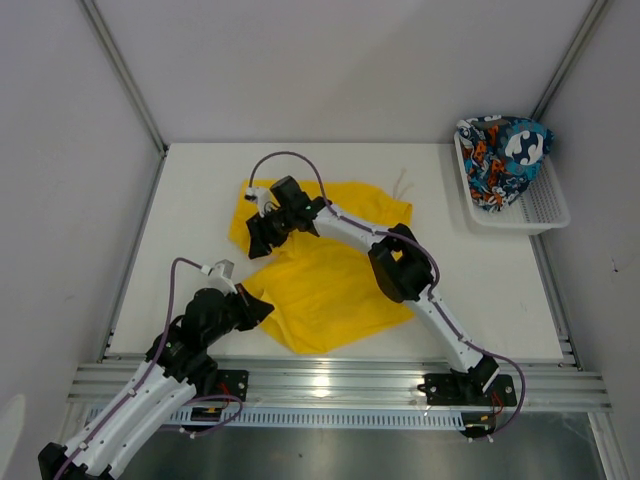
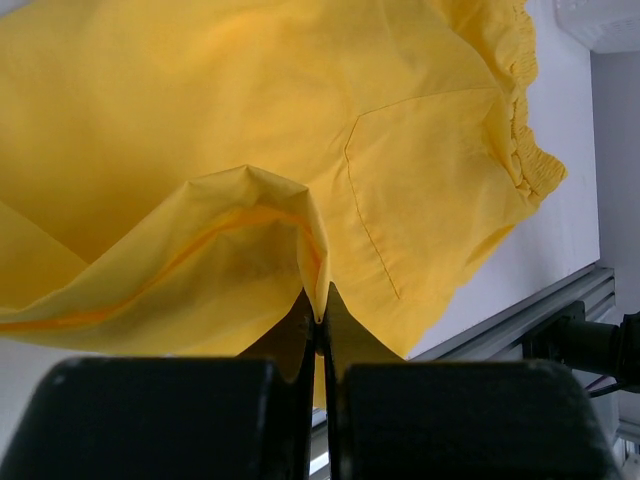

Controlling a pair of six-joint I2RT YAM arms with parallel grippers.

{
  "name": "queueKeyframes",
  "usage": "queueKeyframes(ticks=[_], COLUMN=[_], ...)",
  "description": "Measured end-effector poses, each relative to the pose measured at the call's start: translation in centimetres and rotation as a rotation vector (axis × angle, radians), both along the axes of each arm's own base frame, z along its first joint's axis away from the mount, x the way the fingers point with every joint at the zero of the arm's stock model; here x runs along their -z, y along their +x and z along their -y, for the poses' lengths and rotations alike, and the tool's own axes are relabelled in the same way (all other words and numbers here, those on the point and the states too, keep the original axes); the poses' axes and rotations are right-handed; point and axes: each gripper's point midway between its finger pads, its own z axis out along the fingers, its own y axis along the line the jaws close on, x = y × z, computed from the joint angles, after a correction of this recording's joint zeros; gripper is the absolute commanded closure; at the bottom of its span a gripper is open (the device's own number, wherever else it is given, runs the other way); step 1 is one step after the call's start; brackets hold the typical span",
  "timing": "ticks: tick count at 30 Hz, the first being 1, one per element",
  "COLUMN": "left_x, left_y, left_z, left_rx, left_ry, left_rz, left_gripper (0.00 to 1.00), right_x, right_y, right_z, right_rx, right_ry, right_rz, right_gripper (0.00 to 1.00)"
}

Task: Fold and stack the shorts
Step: Flatten the shorts out

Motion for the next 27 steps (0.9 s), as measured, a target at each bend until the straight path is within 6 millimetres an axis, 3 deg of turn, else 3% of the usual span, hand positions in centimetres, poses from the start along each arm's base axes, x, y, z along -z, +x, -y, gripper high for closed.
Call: queueKeyframes(ticks=[5, 9, 12, 17, 27], left_x=[0.1, 0.1, 0.1, 0.1, -0.2], left_y=[0.0, 0.0, 0.0, 0.0, 0.0], left_z=[0.0, 0.0, 0.0, 0.0, -0.1], left_rx=[-0.001, -0.002, -0.002, -0.002, -0.006], left_ry=[0.003, 0.003, 0.003, 0.004, 0.005], left_rz=[-0.003, -0.003, -0.003, -0.003, -0.003], left_gripper=[1.00, 1.00, 1.00, 1.00, 1.00], right_x=[0.2, -0.8, -1.8, -3.1, -3.3], right_y=[-4.5, -4.9, -3.2, 1.9, 9.3], right_z=[-1.5, -1.8, -1.1, 1.9, 5.3], right_rx=[-0.125, -0.162, -0.138, -0.033, 0.269], right_ry=[-0.005, 0.073, 0.168, 0.219, 0.062], right_rz=[-0.032, -0.084, -0.152, -0.182, -0.022], right_gripper=[0.31, 0.32, 0.33, 0.29, 0.29])
